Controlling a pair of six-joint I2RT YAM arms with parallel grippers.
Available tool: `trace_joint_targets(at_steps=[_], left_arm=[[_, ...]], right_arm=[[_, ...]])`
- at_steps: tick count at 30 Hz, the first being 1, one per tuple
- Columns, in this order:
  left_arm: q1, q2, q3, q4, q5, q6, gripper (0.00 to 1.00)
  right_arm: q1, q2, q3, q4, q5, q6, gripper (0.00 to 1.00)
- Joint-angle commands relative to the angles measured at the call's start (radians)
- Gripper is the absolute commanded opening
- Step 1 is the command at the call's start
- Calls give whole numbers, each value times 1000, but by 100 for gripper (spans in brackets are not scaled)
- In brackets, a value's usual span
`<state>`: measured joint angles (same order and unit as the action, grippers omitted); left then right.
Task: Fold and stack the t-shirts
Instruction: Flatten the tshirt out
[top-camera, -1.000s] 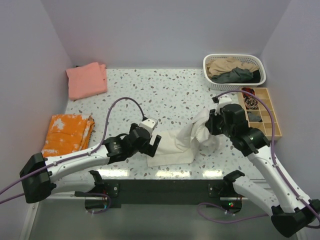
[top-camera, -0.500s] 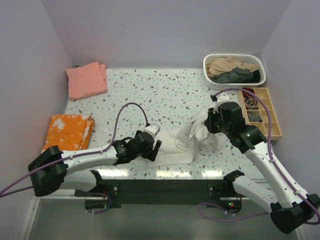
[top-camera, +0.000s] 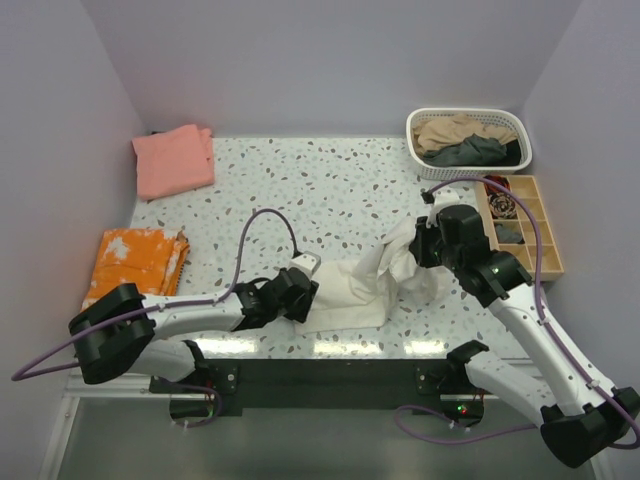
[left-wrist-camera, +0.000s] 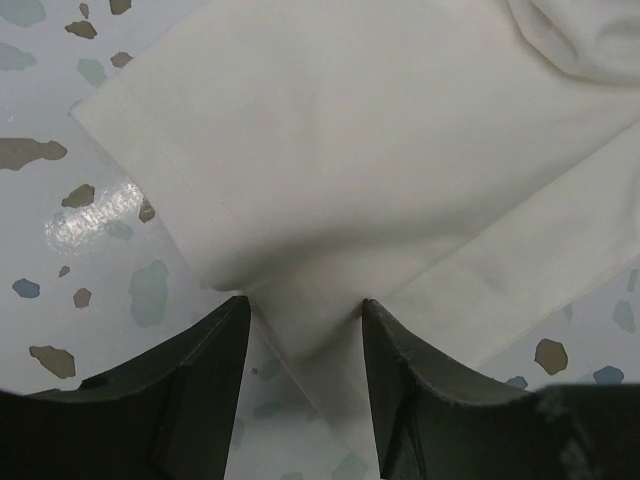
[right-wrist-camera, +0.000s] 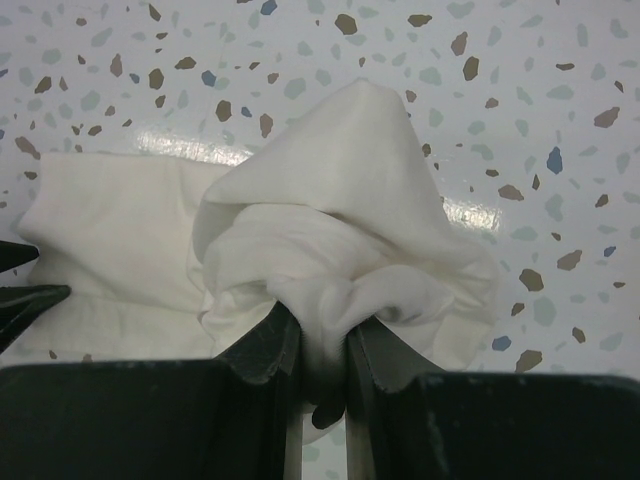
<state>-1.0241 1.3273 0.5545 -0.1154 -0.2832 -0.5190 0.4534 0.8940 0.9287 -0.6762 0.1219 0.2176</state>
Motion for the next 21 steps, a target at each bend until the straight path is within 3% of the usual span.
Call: trace_joint_targets(at_steps=[1, 2, 4, 7, 10, 16, 21], left_arm=[[-5, 18, -10, 89, -14, -22, 51], [-4, 16, -8, 89, -19, -22, 41], [-5, 10, -4, 85, -19, -22, 32], [-5, -14, 18, 40, -30, -18, 11], [-5, -71, 50, -31, -60, -10, 0], [-4, -285, 159, -240, -178, 8, 0], [-5, -431, 338, -471, -342, 2, 0]], right_arm=[[1, -21, 4, 38, 27, 12, 0], [2, -24, 4, 40, 27, 11, 0], [2, -24, 5, 37, 28, 11, 0], [2, -26, 7, 33, 28, 12, 0], [1, -33, 16, 24, 30, 17, 0], [-1, -70, 50, -19, 53, 23, 0], [1, -104, 94, -68, 61, 25, 0]])
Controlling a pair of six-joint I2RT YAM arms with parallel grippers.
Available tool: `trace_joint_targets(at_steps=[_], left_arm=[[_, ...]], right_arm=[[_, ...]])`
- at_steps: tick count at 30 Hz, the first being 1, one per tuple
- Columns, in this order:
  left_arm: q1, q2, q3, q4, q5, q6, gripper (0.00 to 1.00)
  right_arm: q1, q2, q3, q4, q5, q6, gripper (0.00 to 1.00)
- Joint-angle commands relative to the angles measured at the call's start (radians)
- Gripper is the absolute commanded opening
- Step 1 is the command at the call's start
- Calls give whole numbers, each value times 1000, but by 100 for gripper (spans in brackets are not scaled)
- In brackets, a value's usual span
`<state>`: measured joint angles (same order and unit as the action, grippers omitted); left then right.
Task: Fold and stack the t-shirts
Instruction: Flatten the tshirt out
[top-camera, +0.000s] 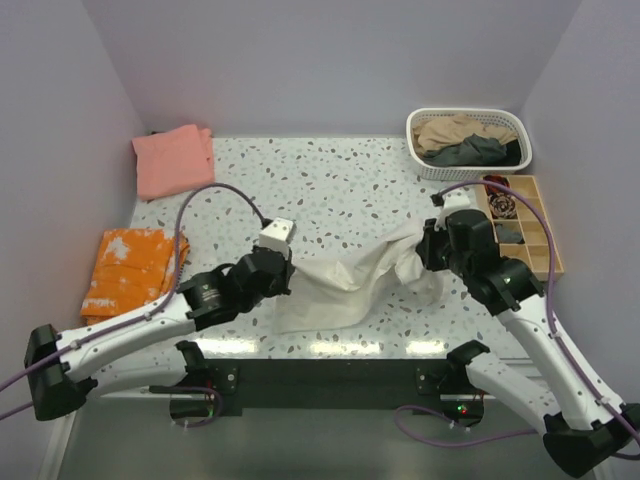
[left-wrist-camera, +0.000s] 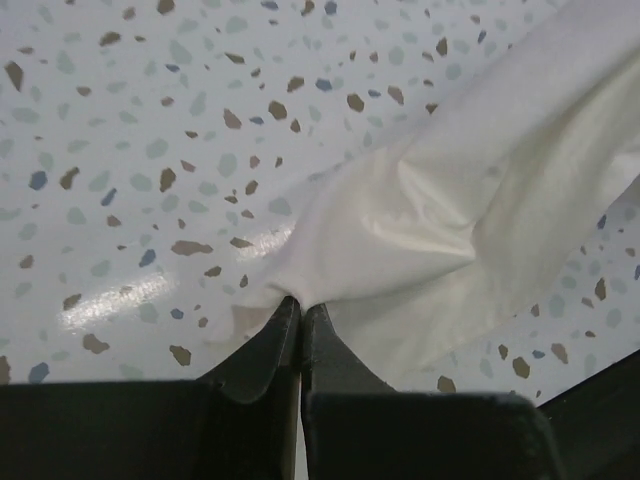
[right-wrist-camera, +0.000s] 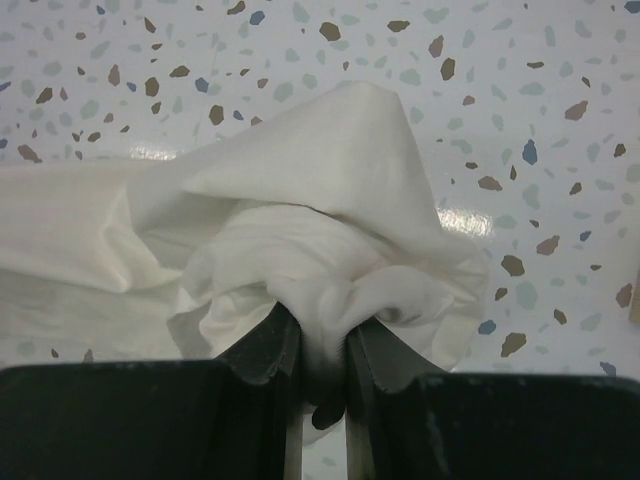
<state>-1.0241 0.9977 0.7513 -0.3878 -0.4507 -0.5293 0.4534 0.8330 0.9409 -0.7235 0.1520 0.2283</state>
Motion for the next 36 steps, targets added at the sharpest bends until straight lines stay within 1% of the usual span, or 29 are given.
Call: trace_joint_targets(at_steps=[1, 4, 5, 6, 7, 10, 12, 13, 14, 15, 16, 17, 18, 20, 22, 23, 25, 26, 27, 28, 31, 32, 34, 35, 36], left_arm=[[-4, -157, 198, -226, -199, 12, 0], [-4, -255, 290, -328, -281, 2, 0], [-5, -275, 353, -354, -296, -3, 0], [-4, -292, 382, -393, -318, -8, 0], [-4, -321, 434, -414, -324, -9, 0], [-4, -352, 503, -491, -368, -40, 0], [-4, -360, 514, -516, -391, -49, 0], [-4, -366, 507, -516, -398, -51, 0], [-4, -367, 500, -513, -404, -54, 0], [-4, -366, 493, -496, -411, -48, 0], [-4, -355, 479, -488, -413, -44, 0], [-4, -346, 471, -481, -416, -41, 0], [-5, -335, 464, -465, -424, -34, 0], [-4, -294, 435, -450, -440, -29, 0], [-4, -246, 396, -425, -474, -32, 0], [-4, -232, 384, -412, -482, -31, 0], [-4, -199, 337, -356, -513, -25, 0], [2, -188, 321, -336, -522, -20, 0], [7, -176, 307, -303, -531, -18, 0], [15, -145, 280, -281, -530, -11, 0], [71, -76, 228, -221, -510, 9, 0], [114, -61, 209, -201, -493, 23, 0], [162, -25, 145, -119, -427, 48, 0], [214, -15, 122, -47, -383, 75, 0], [240, 10, 90, -21, -356, 83, 0]], right_arm=[[2, -54, 88, -28, 27, 11, 0], [2, -97, 128, -60, -8, 5, 0], [2, -115, 154, -70, -34, -1, 0], [1, -123, 170, -98, -61, -21, 0], [1, -123, 185, -118, -128, -30, 0], [1, -75, 248, -233, -196, -70, 0], [1, -32, 242, -264, -164, -61, 4], [1, -19, 225, -261, -155, -57, 4], [2, 1, 188, -254, -99, -46, 6], [1, 43, 174, -232, -74, -14, 10], [1, 64, 164, -214, -54, 2, 7], [1, 80, 118, -186, -42, 14, 6], [1, 93, 96, -125, -45, 38, 6], [2, 139, 38, -64, -22, 71, 14], [2, 202, 13, 18, -22, 88, 17], [1, 230, -8, 47, -3, 100, 13], [2, 285, 2, 68, -8, 98, 10], [2, 349, 13, 76, -3, 95, 7], [1, 379, 25, 85, 0, 88, 3], [1, 412, 41, 85, 6, 85, 2], [2, 520, 93, 104, 12, 65, 2], [1, 541, 110, 110, 21, 60, 5], [1, 603, 140, 122, 40, 40, 5], [2, 621, 150, 128, 53, 34, 6], [2, 647, 162, 134, 63, 28, 6]])
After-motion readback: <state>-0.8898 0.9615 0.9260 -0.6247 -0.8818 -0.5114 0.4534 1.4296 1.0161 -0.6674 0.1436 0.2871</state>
